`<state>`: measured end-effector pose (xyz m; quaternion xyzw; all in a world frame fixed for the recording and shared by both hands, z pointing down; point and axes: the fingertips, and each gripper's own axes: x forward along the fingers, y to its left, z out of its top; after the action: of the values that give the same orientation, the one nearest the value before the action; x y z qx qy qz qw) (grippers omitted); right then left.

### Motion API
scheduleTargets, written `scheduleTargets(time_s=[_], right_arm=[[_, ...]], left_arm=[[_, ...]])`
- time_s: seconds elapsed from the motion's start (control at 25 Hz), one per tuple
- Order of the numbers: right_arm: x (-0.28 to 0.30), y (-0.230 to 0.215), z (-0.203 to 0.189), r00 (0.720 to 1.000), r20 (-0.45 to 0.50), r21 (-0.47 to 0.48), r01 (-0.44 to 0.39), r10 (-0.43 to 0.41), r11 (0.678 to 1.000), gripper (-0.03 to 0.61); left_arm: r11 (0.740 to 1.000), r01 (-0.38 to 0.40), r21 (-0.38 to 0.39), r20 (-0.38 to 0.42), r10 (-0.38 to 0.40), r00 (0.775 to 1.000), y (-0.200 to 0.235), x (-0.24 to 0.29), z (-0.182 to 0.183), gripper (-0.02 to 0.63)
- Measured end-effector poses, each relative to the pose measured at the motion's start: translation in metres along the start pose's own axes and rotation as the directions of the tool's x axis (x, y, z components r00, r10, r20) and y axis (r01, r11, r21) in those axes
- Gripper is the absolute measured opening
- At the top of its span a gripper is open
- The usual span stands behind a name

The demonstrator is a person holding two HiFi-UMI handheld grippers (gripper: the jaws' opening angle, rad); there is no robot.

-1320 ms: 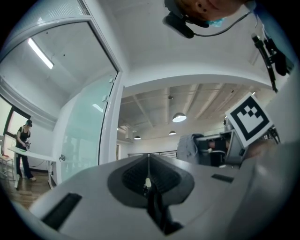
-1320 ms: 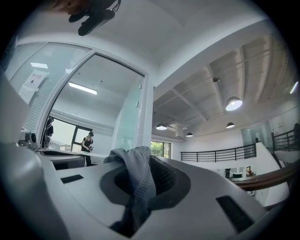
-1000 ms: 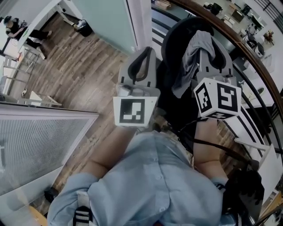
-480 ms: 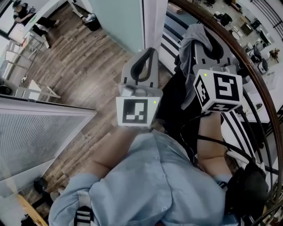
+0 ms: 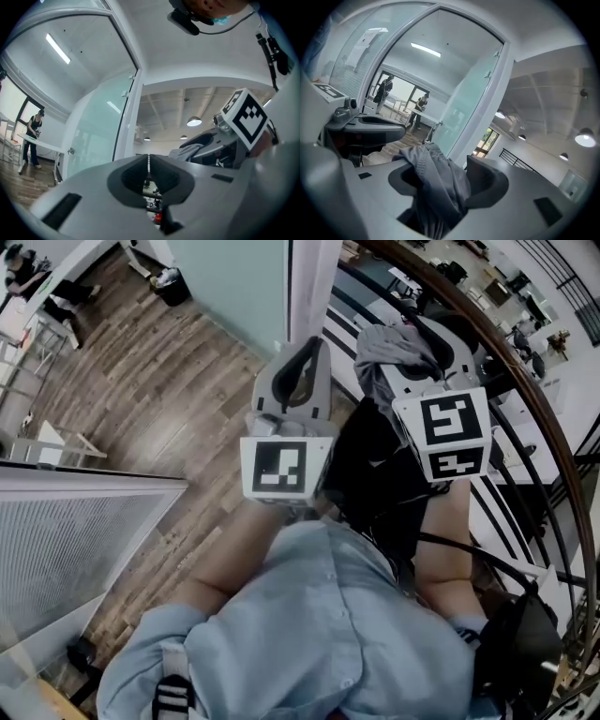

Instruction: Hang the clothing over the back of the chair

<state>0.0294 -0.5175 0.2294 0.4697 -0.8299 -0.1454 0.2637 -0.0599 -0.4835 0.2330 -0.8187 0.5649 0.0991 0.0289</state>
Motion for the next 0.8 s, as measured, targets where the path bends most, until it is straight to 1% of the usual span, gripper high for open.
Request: scheduleTargets(time_s=[0.12, 0.28, 0.44, 0.56, 0.68, 0.76, 0.8], right_arm=[[-0.014, 0.003, -0.001, 0.999, 0.017, 0.002, 0.028, -0.028, 1.0, 0.263], [-0.03, 0.007, 0.0, 0.997, 0.045, 0.014, 0.058, -0.059, 0.998, 0.319], [-0.036, 0.008, 0.0, 0.994, 0.077, 0.07, 0.075, -0.08, 0.995, 0.321], [-0.037, 0.006, -0.001, 0.992, 0.082, 0.086, 0.09, -0.097, 0.992, 0.321], [-0.036, 0.001, 0.0, 0.991, 0.077, 0.085, 0.102, -0.108, 0.991, 0.321], [-0.036, -0.004, 0.003, 0.99, 0.081, 0.087, 0.11, -0.118, 0.99, 0.321], [-0.035, -0.006, 0.004, 0.989, 0.083, 0.09, 0.113, -0.12, 0.99, 0.321]], left_arm=[[1.0, 0.023, 0.002, 0.001, -0.023, 1.0, -0.008, -0.005, -0.002, 0.018], [0.999, 0.037, 0.012, -0.005, -0.037, 0.999, -0.014, -0.016, -0.005, 0.018], [0.999, 0.053, -0.002, -0.016, -0.053, 0.998, -0.021, -0.024, -0.007, 0.018], [0.994, 0.11, -0.011, -0.011, -0.11, 0.994, -0.037, -0.025, -0.006, 0.018], [0.986, 0.162, -0.036, -0.026, -0.163, 0.986, -0.049, -0.024, -0.011, 0.019], [0.981, 0.192, -0.034, -0.039, -0.193, 0.98, -0.051, -0.021, -0.014, 0.02], [0.977, 0.21, -0.035, -0.048, -0.211, 0.976, -0.052, -0.021, -0.016, 0.049]])
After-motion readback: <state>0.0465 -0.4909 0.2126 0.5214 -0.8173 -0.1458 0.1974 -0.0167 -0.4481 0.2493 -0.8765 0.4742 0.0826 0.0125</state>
